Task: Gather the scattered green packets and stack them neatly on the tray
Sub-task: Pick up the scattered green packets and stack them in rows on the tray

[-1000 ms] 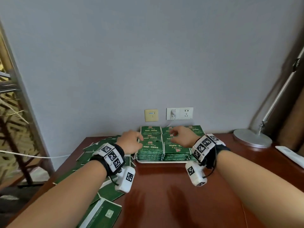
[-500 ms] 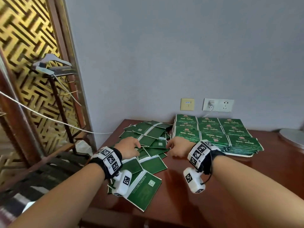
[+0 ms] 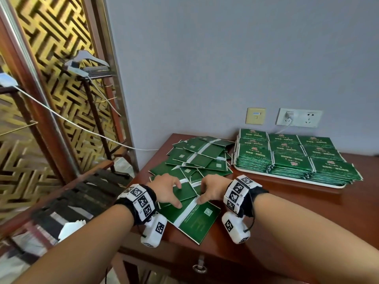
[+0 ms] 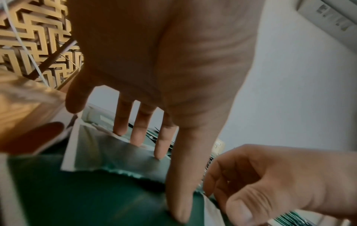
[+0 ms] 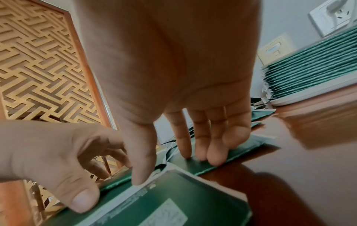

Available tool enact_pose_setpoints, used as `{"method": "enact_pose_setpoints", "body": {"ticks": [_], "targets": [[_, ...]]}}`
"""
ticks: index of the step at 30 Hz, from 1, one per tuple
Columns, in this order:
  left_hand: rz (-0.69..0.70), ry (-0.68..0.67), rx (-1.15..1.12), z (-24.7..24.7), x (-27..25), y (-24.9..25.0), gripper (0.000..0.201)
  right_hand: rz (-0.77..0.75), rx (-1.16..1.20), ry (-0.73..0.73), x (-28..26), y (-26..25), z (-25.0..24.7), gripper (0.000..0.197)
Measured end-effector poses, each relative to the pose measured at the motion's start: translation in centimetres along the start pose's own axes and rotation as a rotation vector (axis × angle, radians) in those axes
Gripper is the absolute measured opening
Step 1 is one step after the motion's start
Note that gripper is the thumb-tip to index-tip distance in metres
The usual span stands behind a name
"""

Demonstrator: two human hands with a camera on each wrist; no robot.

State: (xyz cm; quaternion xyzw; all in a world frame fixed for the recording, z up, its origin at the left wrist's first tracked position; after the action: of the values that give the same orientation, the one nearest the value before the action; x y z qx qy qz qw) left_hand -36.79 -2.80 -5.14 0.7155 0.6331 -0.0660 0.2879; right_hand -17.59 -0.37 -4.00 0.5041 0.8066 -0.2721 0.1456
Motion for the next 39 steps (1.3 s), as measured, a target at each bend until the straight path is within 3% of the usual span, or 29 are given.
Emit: {"method": "enact_pose_setpoints", "body": {"ticks": [6,11,24,26,30,36,39], "targets": [[-0.014,0.018,0.030,0.1,0.2,0.0,0.069,-0.001,-0.021,0.000,0.5,-0.9,0.4,0.060],[0.007,0.054,0.018,0.0,0.3,0.0,0.048,0.019,-0.020,0.021,0.8,-1.0,0.5,0.054],[-0.020,0.129,-0.016,-0.5,-0.3,0.4,0.042,0.022,0.115,0.064,1.3,0.0,0.3,0.052],[-0.006,0.144,-0.025,-0.6,-0.3,0.5,0.033,0.013,0.147,0.070,1.1,0.4,0.0,0.050],[0.027,0.202,-0.039,-0.8,-0.4,1.3,0.026,-0.005,0.218,0.088,-0.1,2.0,-0.9,0.028],[0.128,0.227,-0.001,-1.1,-0.1,5.6,0.023,0.046,0.328,0.149,-3.8,6.7,-2.1,0.052],[0.181,0.190,0.038,-0.5,0.7,8.9,0.021,0.109,0.362,0.178,-6.2,10.0,-2.3,0.048]]}}
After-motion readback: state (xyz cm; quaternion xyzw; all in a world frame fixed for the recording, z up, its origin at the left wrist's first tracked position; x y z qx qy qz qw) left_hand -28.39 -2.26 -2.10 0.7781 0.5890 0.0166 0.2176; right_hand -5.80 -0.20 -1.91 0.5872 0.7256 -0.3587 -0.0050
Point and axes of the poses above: each hand's wrist, its own x-axis towards the middle knuckle, its own z-axis out of the palm, y = z × x, the point moved 2 cm from there along x, towards the middle knuckle, and after that the axes turned 14 degrees about -y, right-handed, at the moved point
